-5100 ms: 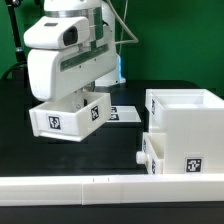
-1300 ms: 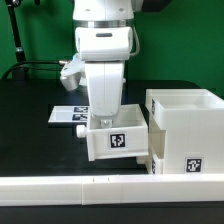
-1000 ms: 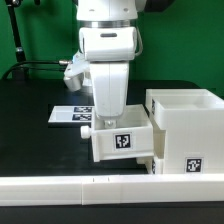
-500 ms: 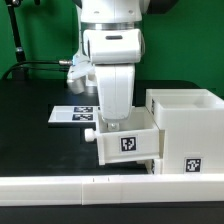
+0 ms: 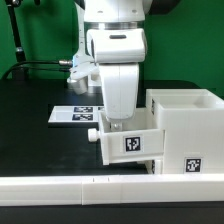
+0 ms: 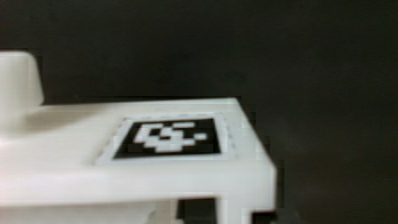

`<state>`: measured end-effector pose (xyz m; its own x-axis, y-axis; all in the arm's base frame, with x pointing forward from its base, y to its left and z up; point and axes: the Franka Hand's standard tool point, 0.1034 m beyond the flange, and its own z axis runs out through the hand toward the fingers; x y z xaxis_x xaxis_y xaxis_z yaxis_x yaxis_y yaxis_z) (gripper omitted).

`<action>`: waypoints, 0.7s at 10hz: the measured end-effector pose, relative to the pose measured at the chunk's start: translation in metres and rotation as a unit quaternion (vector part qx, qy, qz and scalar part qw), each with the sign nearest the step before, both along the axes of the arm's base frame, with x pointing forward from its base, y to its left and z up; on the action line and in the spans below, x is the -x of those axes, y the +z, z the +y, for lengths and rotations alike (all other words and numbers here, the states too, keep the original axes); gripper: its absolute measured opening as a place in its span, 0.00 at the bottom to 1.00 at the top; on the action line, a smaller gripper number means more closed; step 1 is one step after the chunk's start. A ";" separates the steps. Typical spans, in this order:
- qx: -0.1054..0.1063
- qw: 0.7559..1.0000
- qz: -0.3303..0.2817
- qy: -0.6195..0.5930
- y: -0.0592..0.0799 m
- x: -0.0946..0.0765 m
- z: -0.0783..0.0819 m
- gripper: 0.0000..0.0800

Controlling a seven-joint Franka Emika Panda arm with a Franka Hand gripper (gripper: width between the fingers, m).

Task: Assemble drawer

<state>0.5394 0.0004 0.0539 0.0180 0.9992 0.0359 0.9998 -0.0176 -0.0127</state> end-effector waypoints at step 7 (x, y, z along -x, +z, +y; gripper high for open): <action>0.001 1.000 -0.013 0.021 -0.002 -0.005 0.004 0.05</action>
Offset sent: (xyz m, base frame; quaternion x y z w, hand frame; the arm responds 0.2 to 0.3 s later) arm 0.0000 0.0000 0.0000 0.0000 0.0000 0.0000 1.0000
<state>0.5443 0.0044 0.0521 -0.0243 0.9991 0.0347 0.9996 0.0239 0.0137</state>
